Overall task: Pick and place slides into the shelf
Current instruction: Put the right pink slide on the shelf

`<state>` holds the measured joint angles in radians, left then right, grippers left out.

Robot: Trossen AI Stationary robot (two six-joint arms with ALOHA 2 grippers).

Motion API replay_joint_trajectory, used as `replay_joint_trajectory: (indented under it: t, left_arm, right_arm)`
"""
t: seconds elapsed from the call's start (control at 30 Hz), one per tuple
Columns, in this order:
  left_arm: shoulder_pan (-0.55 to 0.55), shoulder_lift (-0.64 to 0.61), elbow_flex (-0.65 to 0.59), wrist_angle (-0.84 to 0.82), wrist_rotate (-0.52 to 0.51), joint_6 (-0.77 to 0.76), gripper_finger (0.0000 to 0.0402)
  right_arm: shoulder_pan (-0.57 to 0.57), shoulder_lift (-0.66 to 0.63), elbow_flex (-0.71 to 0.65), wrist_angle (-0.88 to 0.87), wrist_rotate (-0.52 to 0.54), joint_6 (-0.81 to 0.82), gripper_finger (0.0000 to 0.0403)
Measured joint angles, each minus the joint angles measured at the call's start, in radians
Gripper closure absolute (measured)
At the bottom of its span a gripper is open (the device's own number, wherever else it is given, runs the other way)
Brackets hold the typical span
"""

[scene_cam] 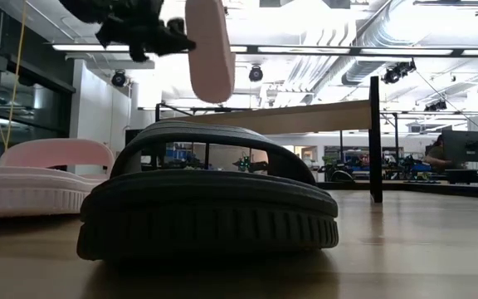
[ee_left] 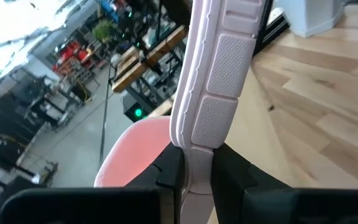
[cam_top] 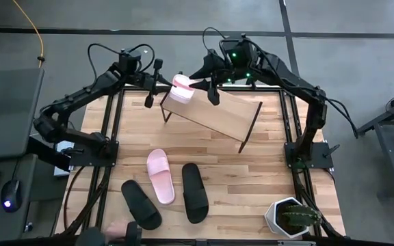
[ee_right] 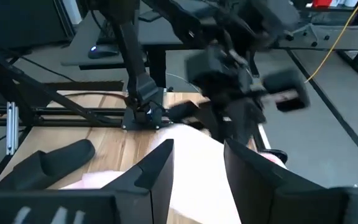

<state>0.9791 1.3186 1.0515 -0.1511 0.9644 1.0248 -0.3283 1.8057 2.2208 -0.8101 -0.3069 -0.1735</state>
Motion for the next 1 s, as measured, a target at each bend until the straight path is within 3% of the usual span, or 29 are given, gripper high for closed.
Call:
replay_joint_trajectory:
  t: [0.4,1.0]
  left_arm:
    - [0.07,0.11,-0.001,0.129,0.099,-0.021,0.0359]
    - [0.069,0.264,0.0,0.291,0.12,-0.033,0.0359]
  right_arm:
    - [0.001,0.0,0.001,0.005,-0.001,-0.016,0.0272]
    - [0.002,0.0,0.002,-0.019,-0.044,-0.01,0.0272]
